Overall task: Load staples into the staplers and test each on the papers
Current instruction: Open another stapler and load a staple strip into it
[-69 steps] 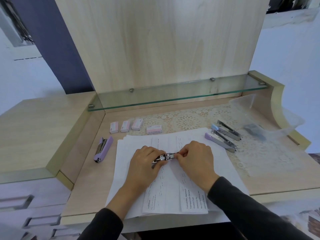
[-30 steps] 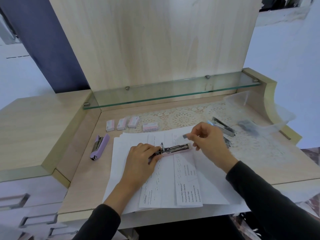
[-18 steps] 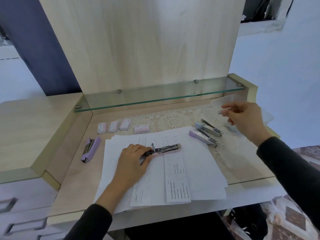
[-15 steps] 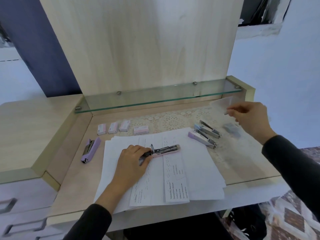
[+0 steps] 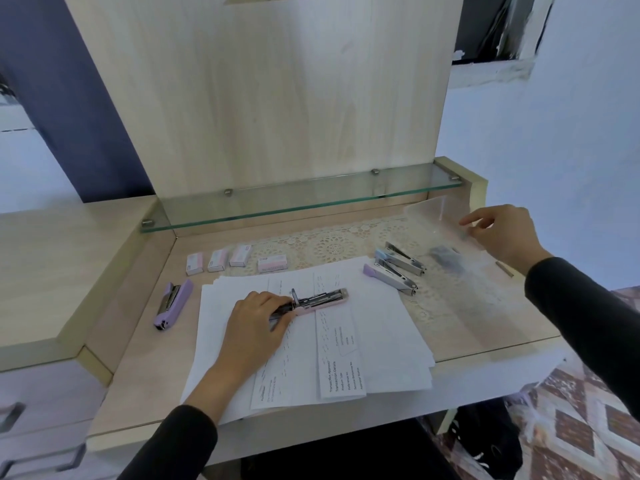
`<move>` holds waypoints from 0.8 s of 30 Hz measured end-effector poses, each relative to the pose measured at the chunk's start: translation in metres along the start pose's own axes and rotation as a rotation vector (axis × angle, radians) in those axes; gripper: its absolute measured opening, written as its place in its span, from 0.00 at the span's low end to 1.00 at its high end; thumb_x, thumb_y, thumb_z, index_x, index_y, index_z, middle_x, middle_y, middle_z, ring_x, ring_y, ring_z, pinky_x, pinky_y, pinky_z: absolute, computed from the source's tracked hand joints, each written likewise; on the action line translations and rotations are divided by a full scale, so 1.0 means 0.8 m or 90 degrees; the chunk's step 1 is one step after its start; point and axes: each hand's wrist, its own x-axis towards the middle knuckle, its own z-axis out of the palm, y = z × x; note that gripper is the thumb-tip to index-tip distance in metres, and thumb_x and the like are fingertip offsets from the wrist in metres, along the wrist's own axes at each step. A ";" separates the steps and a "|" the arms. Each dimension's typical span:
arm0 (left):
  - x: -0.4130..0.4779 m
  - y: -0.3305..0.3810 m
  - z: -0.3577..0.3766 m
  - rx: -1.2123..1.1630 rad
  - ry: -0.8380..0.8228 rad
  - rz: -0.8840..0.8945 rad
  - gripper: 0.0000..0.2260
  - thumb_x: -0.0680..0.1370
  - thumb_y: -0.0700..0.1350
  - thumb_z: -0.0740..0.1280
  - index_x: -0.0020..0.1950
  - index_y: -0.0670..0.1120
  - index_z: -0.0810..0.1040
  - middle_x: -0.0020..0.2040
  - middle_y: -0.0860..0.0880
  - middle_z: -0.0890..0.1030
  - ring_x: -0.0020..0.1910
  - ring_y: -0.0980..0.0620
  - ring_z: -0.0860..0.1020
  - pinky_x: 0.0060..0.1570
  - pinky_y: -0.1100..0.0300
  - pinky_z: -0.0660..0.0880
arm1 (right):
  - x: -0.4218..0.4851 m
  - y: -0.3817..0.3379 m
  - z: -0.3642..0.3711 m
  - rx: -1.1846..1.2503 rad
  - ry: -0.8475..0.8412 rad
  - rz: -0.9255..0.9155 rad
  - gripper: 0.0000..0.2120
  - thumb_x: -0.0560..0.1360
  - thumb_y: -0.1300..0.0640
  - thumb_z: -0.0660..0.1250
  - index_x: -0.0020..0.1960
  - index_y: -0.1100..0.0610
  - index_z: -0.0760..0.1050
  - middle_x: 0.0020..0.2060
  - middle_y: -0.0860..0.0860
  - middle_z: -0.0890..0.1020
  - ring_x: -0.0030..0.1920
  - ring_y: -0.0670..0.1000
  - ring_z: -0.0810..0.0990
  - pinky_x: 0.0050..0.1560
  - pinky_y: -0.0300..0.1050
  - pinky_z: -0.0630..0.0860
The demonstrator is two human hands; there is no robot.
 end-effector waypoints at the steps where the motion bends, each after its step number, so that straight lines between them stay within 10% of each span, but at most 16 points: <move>1: 0.000 0.000 0.000 -0.001 0.001 0.000 0.19 0.73 0.56 0.58 0.47 0.44 0.81 0.41 0.49 0.82 0.38 0.48 0.78 0.39 0.59 0.70 | 0.001 0.001 0.000 -0.001 0.002 0.000 0.10 0.72 0.65 0.63 0.47 0.57 0.81 0.38 0.55 0.80 0.40 0.53 0.71 0.40 0.44 0.69; 7: 0.000 0.000 0.001 -0.004 0.003 0.001 0.19 0.73 0.56 0.58 0.47 0.44 0.81 0.41 0.49 0.82 0.39 0.49 0.78 0.38 0.59 0.71 | -0.003 -0.012 0.000 0.048 0.021 -0.035 0.09 0.72 0.65 0.64 0.47 0.58 0.81 0.39 0.61 0.82 0.25 0.45 0.69 0.31 0.35 0.64; 16: -0.002 0.000 0.001 -0.020 -0.004 -0.011 0.16 0.73 0.54 0.62 0.47 0.44 0.81 0.41 0.49 0.82 0.39 0.49 0.78 0.38 0.58 0.72 | -0.030 -0.061 0.041 0.097 -0.071 -0.111 0.05 0.71 0.61 0.68 0.45 0.54 0.81 0.32 0.48 0.77 0.28 0.46 0.71 0.30 0.33 0.69; 24: -0.003 -0.002 0.002 -0.036 -0.001 -0.019 0.16 0.73 0.54 0.61 0.48 0.45 0.81 0.42 0.50 0.82 0.40 0.53 0.75 0.39 0.58 0.72 | -0.089 -0.109 0.106 0.033 -0.278 -0.293 0.11 0.71 0.54 0.69 0.54 0.51 0.78 0.45 0.47 0.79 0.37 0.42 0.72 0.39 0.33 0.68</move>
